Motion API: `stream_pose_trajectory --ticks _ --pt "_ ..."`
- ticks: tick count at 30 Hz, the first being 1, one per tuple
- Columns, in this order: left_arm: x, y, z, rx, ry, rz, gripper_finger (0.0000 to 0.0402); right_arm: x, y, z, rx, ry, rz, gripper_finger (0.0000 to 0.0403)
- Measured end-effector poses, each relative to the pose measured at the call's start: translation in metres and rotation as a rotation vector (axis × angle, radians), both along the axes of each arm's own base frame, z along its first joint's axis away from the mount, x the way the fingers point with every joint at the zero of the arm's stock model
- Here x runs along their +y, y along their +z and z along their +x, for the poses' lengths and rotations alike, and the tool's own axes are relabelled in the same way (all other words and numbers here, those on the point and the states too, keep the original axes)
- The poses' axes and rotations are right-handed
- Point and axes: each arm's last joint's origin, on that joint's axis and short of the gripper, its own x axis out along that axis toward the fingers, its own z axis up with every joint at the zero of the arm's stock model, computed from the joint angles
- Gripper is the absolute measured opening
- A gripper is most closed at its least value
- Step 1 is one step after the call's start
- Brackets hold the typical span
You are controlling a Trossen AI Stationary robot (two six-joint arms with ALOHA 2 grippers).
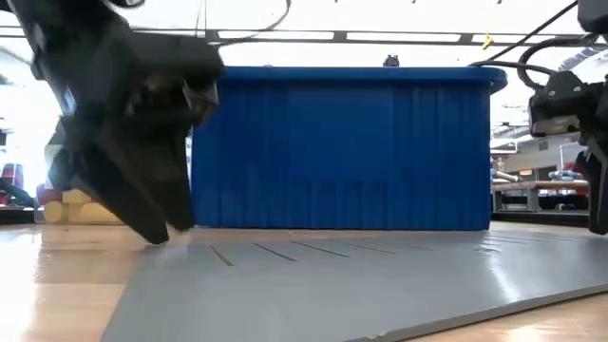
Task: Sort blocks
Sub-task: Assemble the blue bin using bin divider
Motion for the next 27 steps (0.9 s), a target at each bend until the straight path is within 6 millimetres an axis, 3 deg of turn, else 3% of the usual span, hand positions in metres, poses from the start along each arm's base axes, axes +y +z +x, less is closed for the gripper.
stream_pose_trajectory --ticks 10,15,23,27 --pt "0.025 -0.002 -0.019 0.266 0.092 0.17 0.0217 0.004 -0.006 0.017 -0.044 -0.104 0.125 0.0158" --pt "0.025 0.003 -0.016 0.251 0.103 0.198 0.0218 -0.002 -0.004 0.026 -0.122 -0.174 0.13 0.0159" --pt "-0.016 0.046 -0.008 0.067 0.044 0.153 0.0218 -0.007 0.007 0.025 -0.147 -0.047 0.164 0.0172" --pt "-0.04 0.053 -0.014 -0.025 0.114 0.066 0.0218 -0.01 0.017 0.017 -0.155 -0.018 0.179 0.0191"
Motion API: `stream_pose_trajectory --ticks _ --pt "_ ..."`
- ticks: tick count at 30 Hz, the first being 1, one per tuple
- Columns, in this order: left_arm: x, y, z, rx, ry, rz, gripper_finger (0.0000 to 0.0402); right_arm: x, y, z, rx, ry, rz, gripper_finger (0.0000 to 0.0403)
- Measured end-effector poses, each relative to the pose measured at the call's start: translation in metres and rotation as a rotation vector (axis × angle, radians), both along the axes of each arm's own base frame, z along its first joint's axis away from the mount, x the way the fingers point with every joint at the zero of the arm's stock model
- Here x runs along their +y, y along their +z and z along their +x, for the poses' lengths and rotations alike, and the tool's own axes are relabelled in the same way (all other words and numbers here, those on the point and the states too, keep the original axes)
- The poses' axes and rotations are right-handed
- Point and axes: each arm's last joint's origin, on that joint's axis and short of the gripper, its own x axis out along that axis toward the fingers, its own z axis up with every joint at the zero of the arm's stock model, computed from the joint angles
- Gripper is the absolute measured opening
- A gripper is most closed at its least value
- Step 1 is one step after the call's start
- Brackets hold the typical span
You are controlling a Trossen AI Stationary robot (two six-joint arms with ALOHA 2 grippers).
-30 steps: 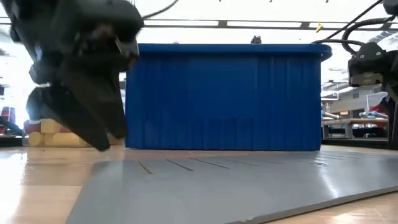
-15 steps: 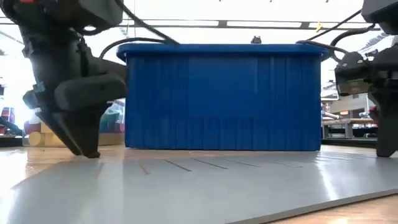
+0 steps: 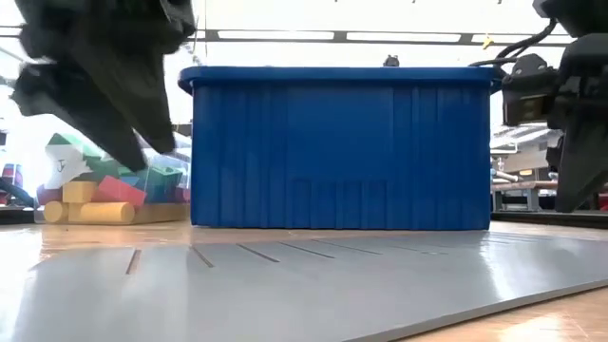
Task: Sort blocks
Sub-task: Assemble the blue bin using bin divider
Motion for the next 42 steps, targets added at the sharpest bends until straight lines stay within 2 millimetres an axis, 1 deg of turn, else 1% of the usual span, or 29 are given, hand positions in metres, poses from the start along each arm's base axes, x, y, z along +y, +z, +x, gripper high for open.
stream_pose_trajectory --ticks 5,8,11,15,19,23,27,31,34,42 --pt "-0.033 -0.004 -0.015 -0.106 0.103 -0.123 0.0218 -0.002 0.004 -0.007 -0.002 0.008 -0.032 0.0226" --pt "-0.047 -0.01 -0.021 -0.135 0.153 -0.182 0.0218 -0.001 0.003 -0.007 0.007 0.005 -0.034 0.0244" --pt "-0.057 -0.022 -0.024 -0.143 0.209 -0.224 0.0218 0.0 -0.002 -0.006 0.035 0.006 -0.055 0.0253" --pt "-0.068 -0.04 -0.019 -0.163 0.262 -0.287 0.0218 0.003 -0.006 -0.006 0.055 -0.021 -0.069 0.0256" --pt "-0.074 -0.056 -0.014 -0.184 0.297 -0.322 0.0218 0.007 -0.007 -0.008 0.059 -0.052 -0.064 0.0251" --pt "-0.077 -0.063 -0.011 -0.209 0.321 -0.328 0.0218 0.01 -0.008 -0.01 0.06 -0.072 -0.058 0.0245" --pt "-0.077 -0.064 -0.011 -0.224 0.328 -0.314 0.0218 0.01 -0.01 -0.012 0.046 -0.117 -0.07 0.0242" --pt "-0.076 -0.065 -0.011 -0.227 0.327 -0.304 0.0218 0.006 -0.023 -0.019 0.069 -0.155 -0.067 0.024" --pt "-0.076 -0.065 -0.011 -0.224 0.323 -0.298 0.0218 0.004 -0.034 -0.023 0.022 -0.167 -0.036 0.024" --pt "-0.075 -0.066 -0.011 -0.222 0.322 -0.288 0.0218 0.001 -0.049 -0.027 -0.086 -0.179 0.046 0.0235"
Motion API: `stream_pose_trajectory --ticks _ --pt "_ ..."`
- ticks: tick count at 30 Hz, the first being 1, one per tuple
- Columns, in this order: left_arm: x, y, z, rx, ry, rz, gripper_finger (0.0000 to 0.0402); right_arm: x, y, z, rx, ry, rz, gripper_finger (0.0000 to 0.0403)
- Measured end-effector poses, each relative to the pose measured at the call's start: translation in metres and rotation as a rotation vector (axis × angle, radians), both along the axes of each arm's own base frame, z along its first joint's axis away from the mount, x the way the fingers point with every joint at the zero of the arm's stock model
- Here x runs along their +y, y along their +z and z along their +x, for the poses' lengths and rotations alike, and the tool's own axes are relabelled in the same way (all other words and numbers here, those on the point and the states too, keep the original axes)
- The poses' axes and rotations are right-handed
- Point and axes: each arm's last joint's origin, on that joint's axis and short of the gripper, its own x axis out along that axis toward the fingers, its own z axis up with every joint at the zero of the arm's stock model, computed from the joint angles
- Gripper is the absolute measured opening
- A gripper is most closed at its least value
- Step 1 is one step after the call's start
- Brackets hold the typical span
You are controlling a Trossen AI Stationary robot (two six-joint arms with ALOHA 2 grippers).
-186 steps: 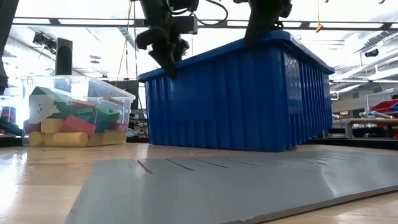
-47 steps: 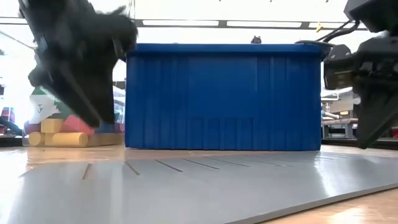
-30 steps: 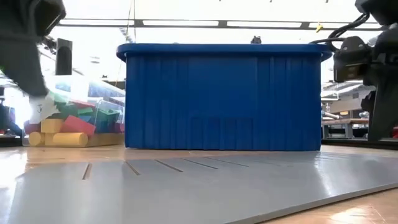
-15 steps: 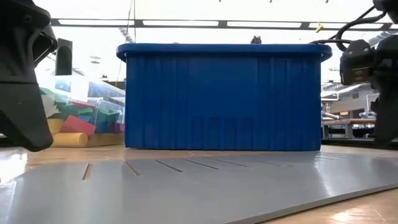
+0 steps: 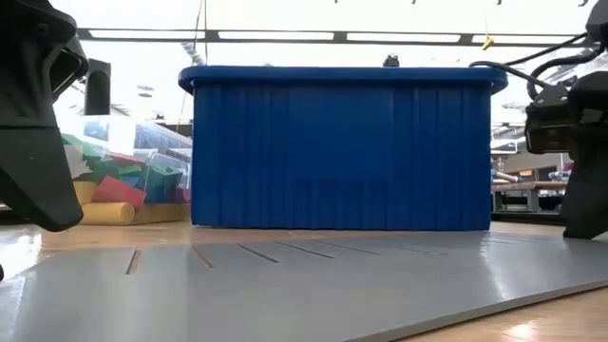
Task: Sort blocks
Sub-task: Assemble the blue bin using bin divider
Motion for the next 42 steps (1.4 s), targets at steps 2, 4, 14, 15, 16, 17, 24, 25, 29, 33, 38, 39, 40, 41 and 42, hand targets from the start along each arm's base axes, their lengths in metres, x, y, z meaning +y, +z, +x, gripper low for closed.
stream_pose_trajectory --ticks 2,4,14,15,16,17,24,25,29,33,38,39,40,41,42 --pt "0.0 0.0 0.0 -0.002 0.002 0.002 0.0218 0.0 -0.001 0.0 -0.017 0.0 0.01 0.0233" --pt "0.001 -0.001 0.002 0.0 0.007 0.005 0.0218 0.0 -0.002 0.0 -0.023 0.0 0.019 0.023" --pt "0.001 -0.012 0.008 -0.02 -0.026 0.05 0.0218 0.001 -0.002 0.0 -0.038 0.008 0.022 0.0219" --pt "0.001 -0.012 0.008 -0.027 -0.023 0.057 0.0218 0.001 -0.002 0.0 -0.038 0.009 0.021 0.0219" --pt "0.001 -0.012 0.008 -0.036 -0.019 0.06 0.0218 0.001 -0.002 0.0 -0.04 0.009 0.022 0.0219" --pt "0.001 -0.012 0.008 -0.046 -0.014 0.062 0.0218 0.001 -0.002 0.0 -0.04 0.009 0.022 0.0219" --pt "0.001 -0.012 0.01 -0.086 0.013 0.07 0.0218 0.001 -0.001 0.0 -0.048 0.006 0.023 0.0217" --pt "0.001 -0.012 0.01 -0.094 0.022 0.07 0.0218 0.001 -0.001 0.001 -0.052 0.007 0.024 0.0217" --pt "0.0 -0.012 0.011 -0.127 0.038 0.081 0.0218 0.002 -0.001 0.001 -0.067 0.01 0.021 0.0219" --pt "-0.003 -0.011 0.009 -0.147 0.038 0.085 0.0218 0.005 0.0 0.0 -0.083 0.012 0.009 0.0222" --pt "-0.007 -0.007 0.005 -0.173 0.036 0.087 0.0218 0.006 0.0 -0.001 -0.091 0.011 -0.001 0.0221" --pt "-0.007 -0.006 0.004 -0.176 0.034 0.086 0.0218 0.006 0.0 -0.001 -0.093 0.011 -0.004 0.022" --pt "-0.008 -0.005 0.003 -0.177 0.032 0.086 0.0218 0.006 0.0 -0.001 -0.095 0.012 -0.006 0.022" --pt "-0.008 -0.005 0.003 -0.177 0.033 0.087 0.0218 0.006 0.0 -0.001 -0.097 0.012 -0.009 0.022" --pt "-0.008 -0.005 0.002 -0.177 0.032 0.088 0.0218 0.007 0.0 -0.001 -0.099 0.012 -0.011 0.0221"
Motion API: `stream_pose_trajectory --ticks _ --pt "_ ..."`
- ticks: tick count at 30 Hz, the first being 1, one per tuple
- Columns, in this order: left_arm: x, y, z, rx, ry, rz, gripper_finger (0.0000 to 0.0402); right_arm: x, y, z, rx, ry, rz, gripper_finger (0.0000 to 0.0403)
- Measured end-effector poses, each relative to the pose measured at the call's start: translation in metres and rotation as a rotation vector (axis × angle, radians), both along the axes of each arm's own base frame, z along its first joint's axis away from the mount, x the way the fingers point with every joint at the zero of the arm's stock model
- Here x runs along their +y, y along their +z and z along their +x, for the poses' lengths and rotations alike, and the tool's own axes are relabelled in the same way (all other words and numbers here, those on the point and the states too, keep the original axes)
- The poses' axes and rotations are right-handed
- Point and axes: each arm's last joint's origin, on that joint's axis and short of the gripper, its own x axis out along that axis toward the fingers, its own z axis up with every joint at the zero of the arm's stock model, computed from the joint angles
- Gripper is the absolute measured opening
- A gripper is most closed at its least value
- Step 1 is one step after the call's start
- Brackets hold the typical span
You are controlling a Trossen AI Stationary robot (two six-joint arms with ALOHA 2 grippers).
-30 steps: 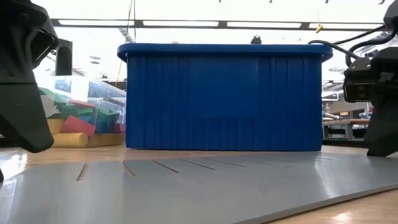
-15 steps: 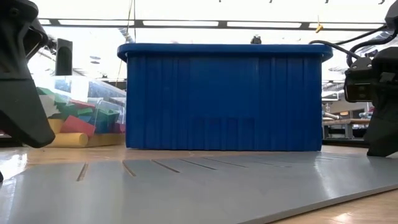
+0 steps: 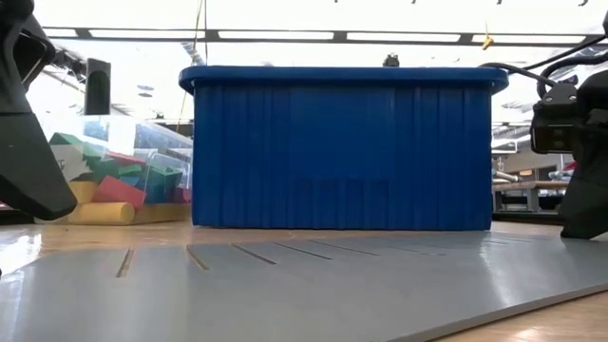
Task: Sort blocks
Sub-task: Assemble the blue bin using bin divider
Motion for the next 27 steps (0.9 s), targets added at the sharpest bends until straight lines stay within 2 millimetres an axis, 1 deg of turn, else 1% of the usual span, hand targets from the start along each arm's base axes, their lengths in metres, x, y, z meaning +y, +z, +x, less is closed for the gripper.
stream_pose_trajectory --ticks 10,24,27 --pt "-0.005 0.009 0.003 -0.034 0.001 0.007 0.0218 -0.002 0.007 -0.003 -0.033 0.043 -0.009 0.0218" --pt "-0.005 0.012 0.002 -0.111 0.036 0.097 0.0218 -0.002 0.002 -0.002 0.009 0.038 -0.054 0.0215" --pt "-0.005 0.013 0.002 -0.104 0.02 0.117 0.0218 -0.001 0.002 -0.002 0.011 0.037 -0.056 0.0213"
